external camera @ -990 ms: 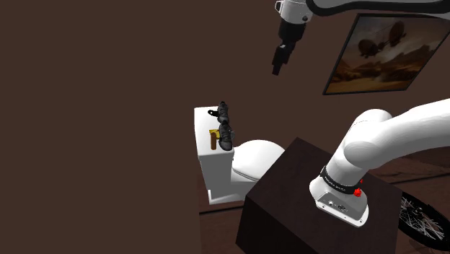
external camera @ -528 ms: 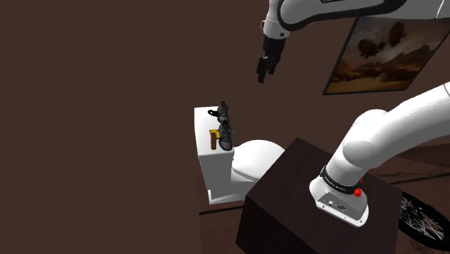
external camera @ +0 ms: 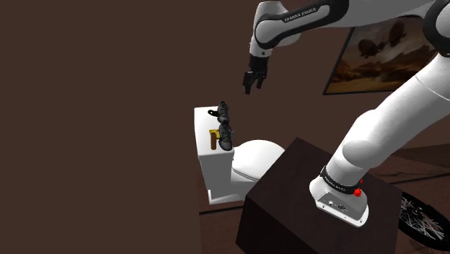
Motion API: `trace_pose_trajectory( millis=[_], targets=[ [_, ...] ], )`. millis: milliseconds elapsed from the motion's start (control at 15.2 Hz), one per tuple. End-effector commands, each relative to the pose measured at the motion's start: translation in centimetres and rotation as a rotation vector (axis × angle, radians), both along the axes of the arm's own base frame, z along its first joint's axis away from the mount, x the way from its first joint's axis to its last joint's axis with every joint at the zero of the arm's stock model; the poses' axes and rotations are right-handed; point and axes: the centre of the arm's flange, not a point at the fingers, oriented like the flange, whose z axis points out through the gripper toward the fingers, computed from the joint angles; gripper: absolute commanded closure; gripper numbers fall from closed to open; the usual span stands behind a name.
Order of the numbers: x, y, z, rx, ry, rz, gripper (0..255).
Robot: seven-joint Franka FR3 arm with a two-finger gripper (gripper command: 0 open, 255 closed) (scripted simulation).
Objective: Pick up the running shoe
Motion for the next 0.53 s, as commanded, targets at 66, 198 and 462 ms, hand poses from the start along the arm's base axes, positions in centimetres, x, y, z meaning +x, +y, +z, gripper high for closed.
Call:
trace_pose_trajectory(
  millis=[66,198,462],
  targets=[
    [2.6,-1.4,-3.3,0.04,0.022,-0.035,0],
    [4.1,-2.1,-5.6,0.066,0.038,-0.058,0],
    [7.1,-3.6,-10.3,0.12,0.068,-0.104,0]
  ],
)
